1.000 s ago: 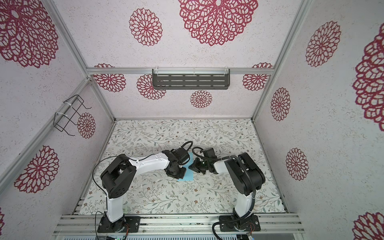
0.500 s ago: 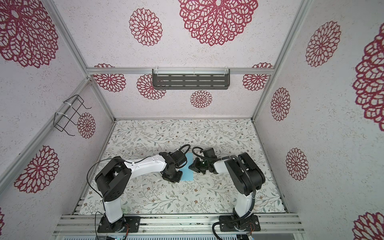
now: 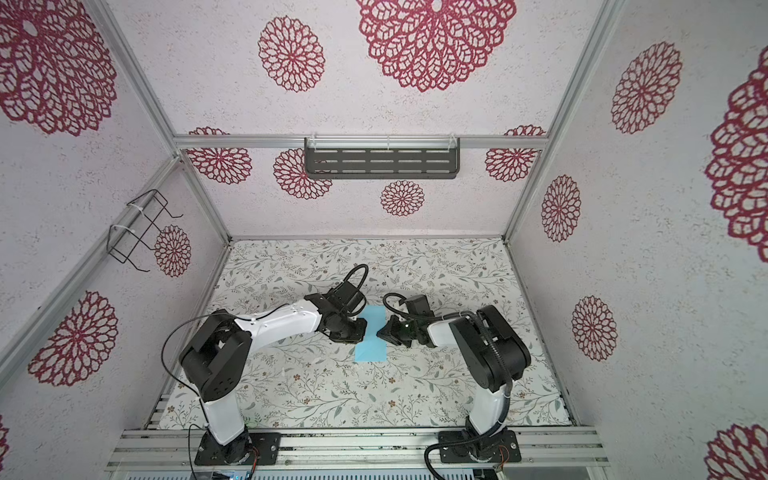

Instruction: Fold a paper plane with a square sheet of paper (pick it up from the middle)

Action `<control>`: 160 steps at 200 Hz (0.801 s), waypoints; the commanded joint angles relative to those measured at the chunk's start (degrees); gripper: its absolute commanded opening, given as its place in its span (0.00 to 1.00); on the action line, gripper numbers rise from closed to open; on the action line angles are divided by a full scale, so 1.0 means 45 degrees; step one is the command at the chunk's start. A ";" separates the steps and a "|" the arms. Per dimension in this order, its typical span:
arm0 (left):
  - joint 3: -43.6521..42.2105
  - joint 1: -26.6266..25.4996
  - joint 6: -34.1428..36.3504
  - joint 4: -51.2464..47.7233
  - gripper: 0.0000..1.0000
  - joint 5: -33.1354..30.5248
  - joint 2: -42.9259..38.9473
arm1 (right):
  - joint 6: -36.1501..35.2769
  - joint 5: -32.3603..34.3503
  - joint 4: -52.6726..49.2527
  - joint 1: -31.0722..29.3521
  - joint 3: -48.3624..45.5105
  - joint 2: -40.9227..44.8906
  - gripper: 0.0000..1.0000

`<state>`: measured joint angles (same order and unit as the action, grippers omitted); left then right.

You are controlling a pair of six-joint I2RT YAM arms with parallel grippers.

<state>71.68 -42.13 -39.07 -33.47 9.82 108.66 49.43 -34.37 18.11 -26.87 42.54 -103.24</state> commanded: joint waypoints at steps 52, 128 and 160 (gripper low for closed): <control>0.0235 0.0463 -0.0642 0.0573 0.00 0.0122 0.1260 | -0.0026 0.0811 -0.0043 0.0205 -0.0181 0.1881 0.32; -0.0421 0.0709 -0.0930 0.0878 0.00 0.0341 0.0987 | 0.1096 0.1141 0.0684 0.0210 -0.1097 0.1956 0.45; -0.0450 0.0743 -0.0908 0.0761 0.00 0.0327 0.0987 | 0.1164 0.0835 0.0975 0.0198 -0.0938 0.1564 0.44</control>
<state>71.29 -39.22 -42.72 -29.15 11.94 112.88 53.65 -29.80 19.88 -26.22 37.23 -95.26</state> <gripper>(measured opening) 0.039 0.451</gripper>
